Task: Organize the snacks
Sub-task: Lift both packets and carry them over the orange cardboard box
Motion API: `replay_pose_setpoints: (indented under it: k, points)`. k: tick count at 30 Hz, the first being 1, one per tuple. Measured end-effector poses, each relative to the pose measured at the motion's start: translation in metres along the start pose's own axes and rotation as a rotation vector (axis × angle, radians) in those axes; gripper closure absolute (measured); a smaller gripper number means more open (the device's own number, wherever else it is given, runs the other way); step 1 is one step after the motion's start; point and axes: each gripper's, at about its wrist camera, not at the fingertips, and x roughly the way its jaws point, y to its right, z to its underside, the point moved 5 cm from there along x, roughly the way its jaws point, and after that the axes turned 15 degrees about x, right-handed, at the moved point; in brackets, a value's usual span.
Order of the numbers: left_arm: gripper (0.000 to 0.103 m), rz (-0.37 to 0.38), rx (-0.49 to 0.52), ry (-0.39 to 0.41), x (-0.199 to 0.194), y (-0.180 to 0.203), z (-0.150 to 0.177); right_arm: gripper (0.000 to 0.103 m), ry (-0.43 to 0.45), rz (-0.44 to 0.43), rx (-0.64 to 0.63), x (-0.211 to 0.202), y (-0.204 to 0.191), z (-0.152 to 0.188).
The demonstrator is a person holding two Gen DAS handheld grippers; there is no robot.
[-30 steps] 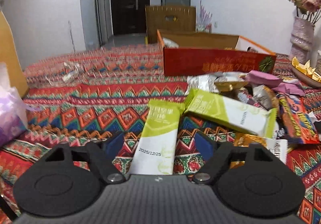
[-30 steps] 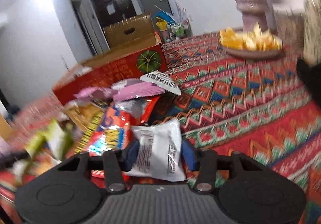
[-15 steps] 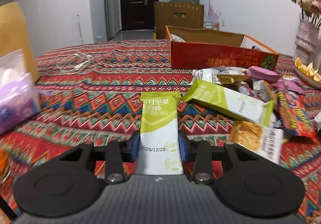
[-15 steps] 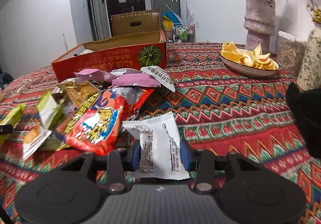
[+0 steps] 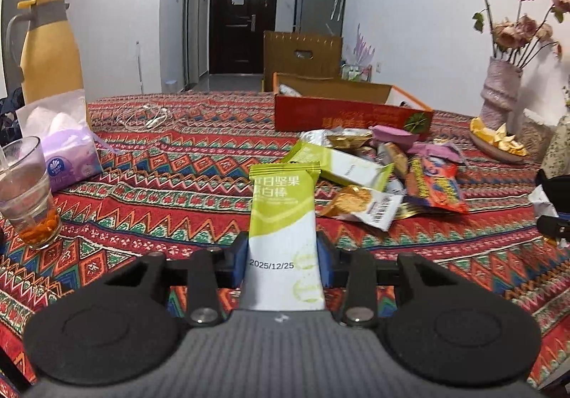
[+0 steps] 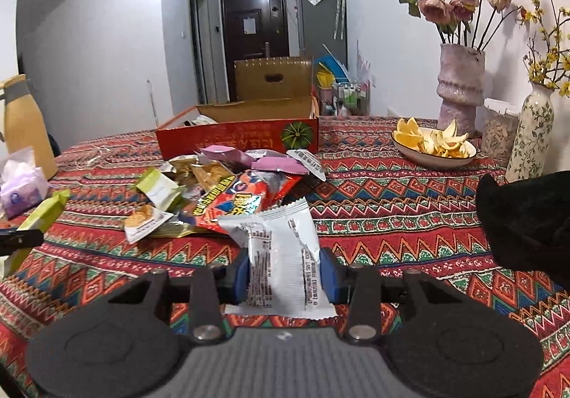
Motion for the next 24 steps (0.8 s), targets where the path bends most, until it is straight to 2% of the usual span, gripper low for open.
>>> replay_pose_setpoints:
  k: [9, 13, 16, 19, 24]
  points:
    - [0.064, 0.006, 0.021, 0.004, 0.007, 0.006, -0.012, 0.063, 0.011, 0.002, -0.008, 0.001, 0.001, 0.001]
    - [0.064, 0.016, 0.017, 0.034, 0.024, -0.003, -0.041, 0.063, 0.001, -0.027, -0.019, 0.015, -0.004, -0.013]
    - [0.064, 0.029, 0.001, 0.025, 0.052, -0.014, -0.071, 0.063, 0.030, -0.041, -0.068, 0.031, -0.012, -0.036]
    - [0.064, 0.055, 0.003, 0.044, 0.085, -0.023, -0.110, 0.063, 0.036, -0.097, -0.094, 0.055, -0.023, -0.070]
    - [0.064, 0.024, 0.054, 0.013, 0.159, -0.033, -0.172, 0.063, 0.043, -0.163, -0.130, 0.111, -0.043, -0.135]
